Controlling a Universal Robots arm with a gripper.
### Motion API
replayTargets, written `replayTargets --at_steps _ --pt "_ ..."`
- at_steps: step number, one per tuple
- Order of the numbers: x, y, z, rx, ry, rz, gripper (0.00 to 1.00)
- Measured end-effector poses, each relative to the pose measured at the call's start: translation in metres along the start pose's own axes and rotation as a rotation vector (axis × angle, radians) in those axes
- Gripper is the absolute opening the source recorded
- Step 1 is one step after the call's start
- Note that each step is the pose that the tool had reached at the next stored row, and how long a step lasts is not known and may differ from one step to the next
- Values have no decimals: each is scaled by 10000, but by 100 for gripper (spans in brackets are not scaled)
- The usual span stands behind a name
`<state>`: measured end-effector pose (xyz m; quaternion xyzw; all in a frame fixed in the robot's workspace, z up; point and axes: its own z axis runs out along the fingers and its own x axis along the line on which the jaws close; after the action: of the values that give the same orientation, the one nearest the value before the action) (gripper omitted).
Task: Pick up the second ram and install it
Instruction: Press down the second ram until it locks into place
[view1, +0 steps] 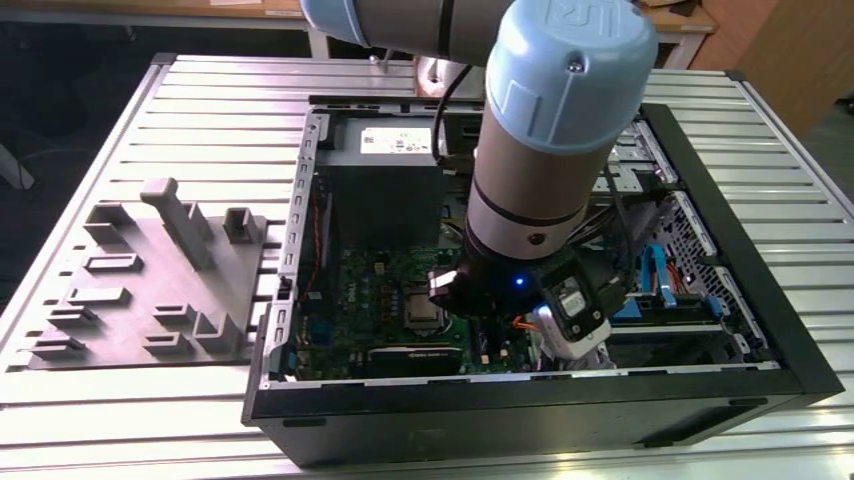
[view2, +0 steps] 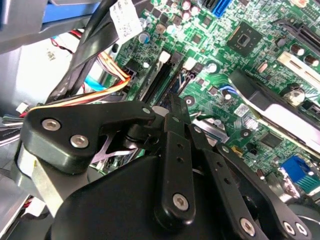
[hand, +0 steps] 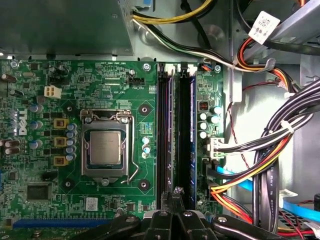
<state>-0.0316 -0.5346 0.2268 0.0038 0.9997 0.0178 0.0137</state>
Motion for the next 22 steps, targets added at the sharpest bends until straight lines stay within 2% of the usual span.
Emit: replayTargets --at_steps 11,22 --pt "3 -4 79 10 3 -1 10" --pt "3 -4 96 3 1 0 10"
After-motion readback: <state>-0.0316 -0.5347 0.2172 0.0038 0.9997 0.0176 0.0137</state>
